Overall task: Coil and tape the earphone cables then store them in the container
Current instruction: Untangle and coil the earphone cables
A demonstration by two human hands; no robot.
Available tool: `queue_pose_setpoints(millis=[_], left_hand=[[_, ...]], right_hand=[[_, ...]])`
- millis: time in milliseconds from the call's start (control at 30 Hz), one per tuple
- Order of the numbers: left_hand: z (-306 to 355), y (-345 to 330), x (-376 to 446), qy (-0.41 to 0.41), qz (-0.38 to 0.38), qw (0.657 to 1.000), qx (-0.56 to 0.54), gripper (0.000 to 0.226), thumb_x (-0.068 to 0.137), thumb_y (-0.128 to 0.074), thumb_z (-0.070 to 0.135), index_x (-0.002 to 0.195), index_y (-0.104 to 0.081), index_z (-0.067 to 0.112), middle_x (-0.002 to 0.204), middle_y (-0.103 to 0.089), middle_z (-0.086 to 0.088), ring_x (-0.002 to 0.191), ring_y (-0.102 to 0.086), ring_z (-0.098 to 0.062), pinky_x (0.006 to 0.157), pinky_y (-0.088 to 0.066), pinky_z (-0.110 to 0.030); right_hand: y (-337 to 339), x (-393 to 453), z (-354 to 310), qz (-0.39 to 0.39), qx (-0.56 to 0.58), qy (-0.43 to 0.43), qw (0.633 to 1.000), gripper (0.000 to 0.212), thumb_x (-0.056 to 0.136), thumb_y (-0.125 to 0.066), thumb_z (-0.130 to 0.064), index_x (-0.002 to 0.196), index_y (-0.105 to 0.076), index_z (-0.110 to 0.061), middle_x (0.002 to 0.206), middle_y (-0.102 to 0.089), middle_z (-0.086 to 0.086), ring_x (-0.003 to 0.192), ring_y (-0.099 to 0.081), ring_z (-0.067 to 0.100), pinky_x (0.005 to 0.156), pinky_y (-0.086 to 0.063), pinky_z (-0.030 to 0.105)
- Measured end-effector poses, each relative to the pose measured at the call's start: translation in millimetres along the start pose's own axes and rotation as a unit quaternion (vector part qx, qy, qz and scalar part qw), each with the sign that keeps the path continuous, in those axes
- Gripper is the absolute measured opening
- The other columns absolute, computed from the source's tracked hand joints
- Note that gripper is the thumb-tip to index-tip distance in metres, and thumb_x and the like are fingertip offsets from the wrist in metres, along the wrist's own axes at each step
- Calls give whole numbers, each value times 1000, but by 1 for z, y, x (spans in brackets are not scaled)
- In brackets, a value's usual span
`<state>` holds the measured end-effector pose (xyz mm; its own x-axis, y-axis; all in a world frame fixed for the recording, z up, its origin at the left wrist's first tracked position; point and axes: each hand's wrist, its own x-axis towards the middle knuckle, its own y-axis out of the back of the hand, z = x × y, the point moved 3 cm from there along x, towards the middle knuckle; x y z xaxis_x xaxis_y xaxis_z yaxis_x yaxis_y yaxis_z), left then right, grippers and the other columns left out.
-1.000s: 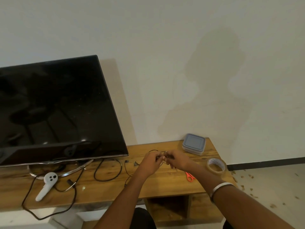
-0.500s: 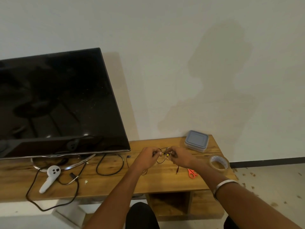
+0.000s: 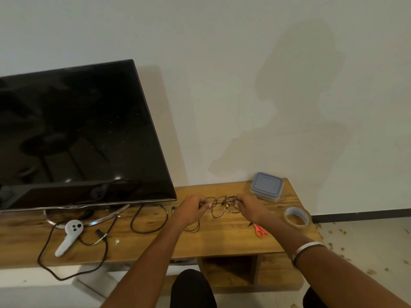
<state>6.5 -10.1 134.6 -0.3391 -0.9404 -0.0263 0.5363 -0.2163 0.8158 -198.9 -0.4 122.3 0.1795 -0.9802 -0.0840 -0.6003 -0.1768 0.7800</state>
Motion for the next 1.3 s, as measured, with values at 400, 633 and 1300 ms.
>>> queue_pose_setpoints(millis=[400,633,1300], left_hand=[[16,-24,4,-21,-33,999,-28,15,94,-58,28,85,-69,26,79,-67,-4,64,-52,-13,60,-40,-28],[10,-24,4,-37,-34,998,-25,17,94,-56,26,86,-70,22,83,-67,4,76,-59,-15,69,-49,-34],[3,-17,6,-13,-37,999,-10,18,96,-55,32,94,-70,25,82,-69,-1,71,-58,-18,65,-47,-32]], right_hand=[[-25,1,-16,-41,-68,47,996,32,92,-53,-13,124,-49,-15,128,-44,6,118,-48,25,97,-42,34],[-34,1,-23,-64,-92,82,990,21,96,-50,-23,107,-62,-10,111,-59,11,101,-54,27,84,-45,38],[-20,2,2,-35,84,-22,996,22,92,-50,-12,113,-53,-16,94,-62,9,78,-54,16,66,-44,26]])
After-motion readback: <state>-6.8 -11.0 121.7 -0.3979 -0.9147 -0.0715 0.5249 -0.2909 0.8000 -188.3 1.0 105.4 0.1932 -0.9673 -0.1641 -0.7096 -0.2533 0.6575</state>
